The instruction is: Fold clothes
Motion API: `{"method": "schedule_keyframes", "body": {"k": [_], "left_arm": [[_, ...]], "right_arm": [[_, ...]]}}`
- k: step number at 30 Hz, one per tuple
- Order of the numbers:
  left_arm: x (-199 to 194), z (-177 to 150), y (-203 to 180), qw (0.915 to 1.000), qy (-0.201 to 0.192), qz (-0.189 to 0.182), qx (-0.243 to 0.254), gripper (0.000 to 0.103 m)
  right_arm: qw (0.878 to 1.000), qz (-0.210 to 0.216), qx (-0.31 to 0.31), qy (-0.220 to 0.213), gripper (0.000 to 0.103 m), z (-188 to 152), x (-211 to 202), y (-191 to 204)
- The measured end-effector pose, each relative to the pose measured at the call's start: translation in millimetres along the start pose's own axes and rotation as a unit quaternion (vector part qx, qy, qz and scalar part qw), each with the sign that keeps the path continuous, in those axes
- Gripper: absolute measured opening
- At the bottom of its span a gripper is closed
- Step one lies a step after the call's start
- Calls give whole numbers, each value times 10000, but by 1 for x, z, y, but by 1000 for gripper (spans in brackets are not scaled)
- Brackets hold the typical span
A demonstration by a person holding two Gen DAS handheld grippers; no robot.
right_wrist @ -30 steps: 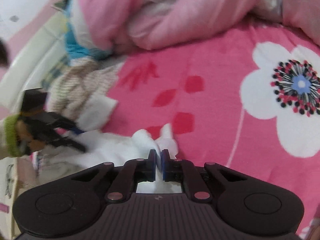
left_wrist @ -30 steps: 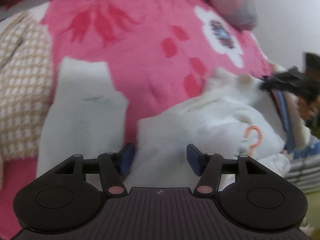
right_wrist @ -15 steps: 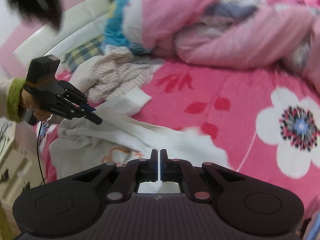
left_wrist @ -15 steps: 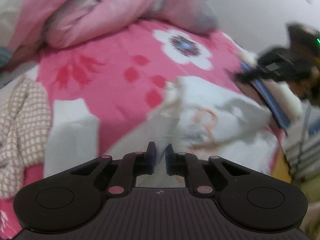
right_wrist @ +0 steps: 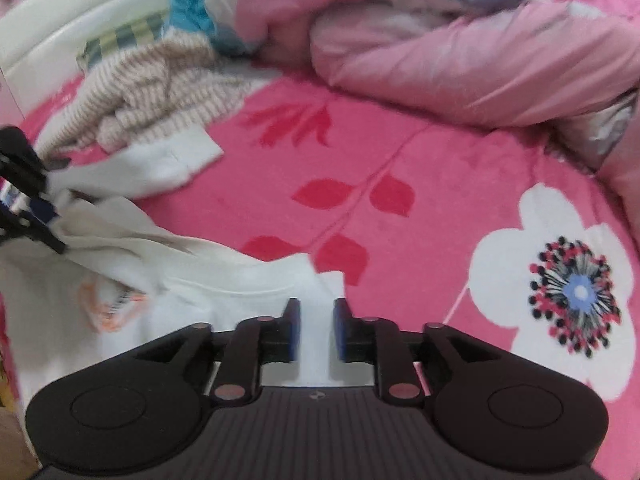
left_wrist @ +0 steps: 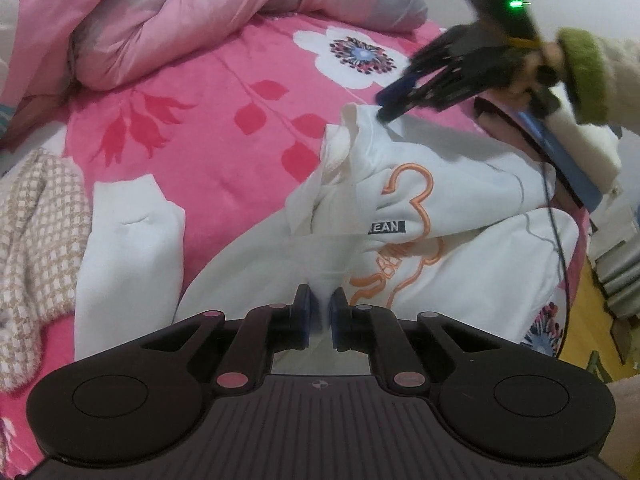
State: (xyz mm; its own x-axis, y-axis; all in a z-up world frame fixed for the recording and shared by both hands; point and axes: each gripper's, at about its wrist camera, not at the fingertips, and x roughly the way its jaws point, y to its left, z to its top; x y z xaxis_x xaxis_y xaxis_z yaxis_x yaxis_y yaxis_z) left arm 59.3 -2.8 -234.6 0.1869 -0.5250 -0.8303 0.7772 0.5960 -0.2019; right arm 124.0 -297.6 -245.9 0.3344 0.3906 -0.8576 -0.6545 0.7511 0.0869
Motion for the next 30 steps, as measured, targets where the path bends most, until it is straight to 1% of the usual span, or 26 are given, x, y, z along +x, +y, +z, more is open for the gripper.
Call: {"method": "schedule_keyframes", "body": {"k": [1, 3, 6, 7, 8, 10, 11, 14, 16, 18, 20, 22, 23, 24, 25, 26, 28, 30], "left_arm": [[1, 0, 0, 10000, 5, 16, 25, 8], [1, -1, -1, 10000, 5, 30, 41, 8], [4, -1, 0, 10000, 20, 65, 51, 8], [5, -1, 1, 10000, 24, 86, 42, 8], [6, -2, 2, 9999, 28, 107, 33, 8], [8, -2, 4, 9999, 36, 150, 14, 9], [9, -2, 5, 9998, 32, 184, 6, 10], [14, 0, 9, 9995, 14, 312, -24, 12], [17, 2, 13, 9995, 28, 321, -65, 16], [20, 3, 16, 9994, 41, 336, -109, 25], [24, 5, 18, 9993, 51, 339, -147, 31], [27, 5, 21, 9993, 64, 316, -210, 32], [30, 5, 23, 9992, 72, 294, -255, 32], [30, 6, 26, 9990, 71, 253, -361, 29], [31, 6, 28, 9986, 70, 211, -472, 23], [29, 7, 29, 9984, 8, 229, -524, 11], [23, 10, 29, 9976, -125, 273, -623, 6], [10, 15, 24, 9969, -316, 396, -609, 3]], "right_arm": [[10000, -18, -59, 71, 36, 2, 9, -5], [9996, 145, -93, 227, 40, 5, 23, -9], [9984, 365, -133, 408, 38, 6, 35, -10], [9980, 445, -116, 434, 27, 7, 35, -11], [9976, 532, -77, 439, 18, 8, 33, -11], [9980, 556, -121, 279, 8, 8, 20, -7], [9982, 550, -145, 186, 6, 8, 12, -5], [9986, 518, -22, -91, 5, 5, -12, 4], [9988, 432, 45, -232, 5, 1, -27, 11], [9985, 365, 171, -371, 5, -2, -40, 17], [9976, 283, 352, -515, 5, -8, -51, 22], [9961, 208, 540, -662, 5, -13, -60, 26], [9952, 174, 636, -726, 5, -15, -63, 28], [9941, 143, 735, -783, 4, -16, -65, 28], [9930, 89, 824, -836, 4, -18, -67, 29], [9920, 10, 904, -881, 4, -19, -68, 29], [9896, -162, 1034, -989, 4, -20, -74, 30], [9866, -336, 1158, -1104, 4, -21, -82, 31]]}}
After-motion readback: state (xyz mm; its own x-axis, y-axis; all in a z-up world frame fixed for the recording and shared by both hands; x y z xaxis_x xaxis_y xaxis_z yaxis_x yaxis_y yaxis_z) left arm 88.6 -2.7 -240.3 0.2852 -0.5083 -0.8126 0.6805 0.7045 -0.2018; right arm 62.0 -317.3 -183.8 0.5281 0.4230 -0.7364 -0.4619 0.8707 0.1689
